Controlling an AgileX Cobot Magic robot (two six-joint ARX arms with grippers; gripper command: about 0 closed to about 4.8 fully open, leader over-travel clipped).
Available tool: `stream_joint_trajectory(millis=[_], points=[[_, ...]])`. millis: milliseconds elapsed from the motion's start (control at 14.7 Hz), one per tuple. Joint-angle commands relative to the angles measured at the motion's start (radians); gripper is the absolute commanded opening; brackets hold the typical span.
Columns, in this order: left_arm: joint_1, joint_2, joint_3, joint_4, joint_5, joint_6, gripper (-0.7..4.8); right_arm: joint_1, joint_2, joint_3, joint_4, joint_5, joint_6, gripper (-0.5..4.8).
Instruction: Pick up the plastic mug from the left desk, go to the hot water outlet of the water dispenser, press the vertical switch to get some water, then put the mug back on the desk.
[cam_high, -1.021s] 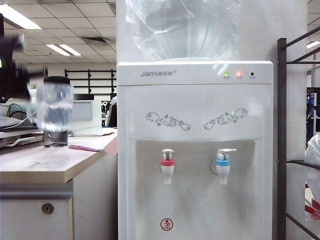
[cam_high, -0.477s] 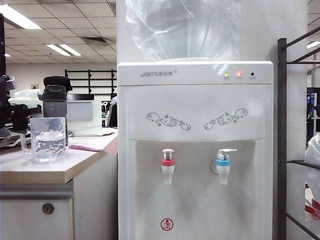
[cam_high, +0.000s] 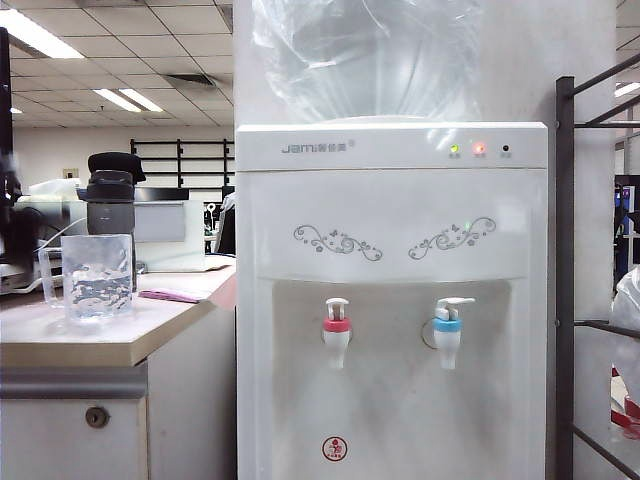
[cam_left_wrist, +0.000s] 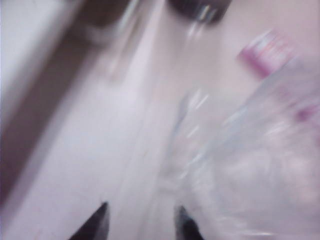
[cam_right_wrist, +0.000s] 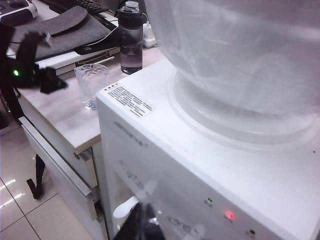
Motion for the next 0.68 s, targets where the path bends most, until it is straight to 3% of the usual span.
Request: stream_joint_trajectory(millis=[68,136,477,545,681], points=[[-0.001,-0.14,-0.02,-0.074,0.06,0.003,0.64,0.0,-0.05,0.002,-0.085,-0.005,0.004,-0.05],[-0.002,-0.29,-0.047,-0.161,0.121,0.01,-0.06,0.0,-0.13,0.002,-0.17,-0.005,0.004,-0.05],[-0.031,-0.811,-0.15,-0.37,0.134,-0.061,-0.06,0.0,-0.466,-0.185,-0.17,-0.001,0.165,-0.05],[-0.098,-1.156,-0.262,-0.419,0.11,-0.067,-0.06,0.001,-0.721,-0.39,-0.024,0.002,0.181,-0.05],[-0.107,-1.294,-0.316,-0.47,0.088,-0.066,-0.06,0.003,-0.802,-0.461,-0.011,0.0,0.19,-0.05]])
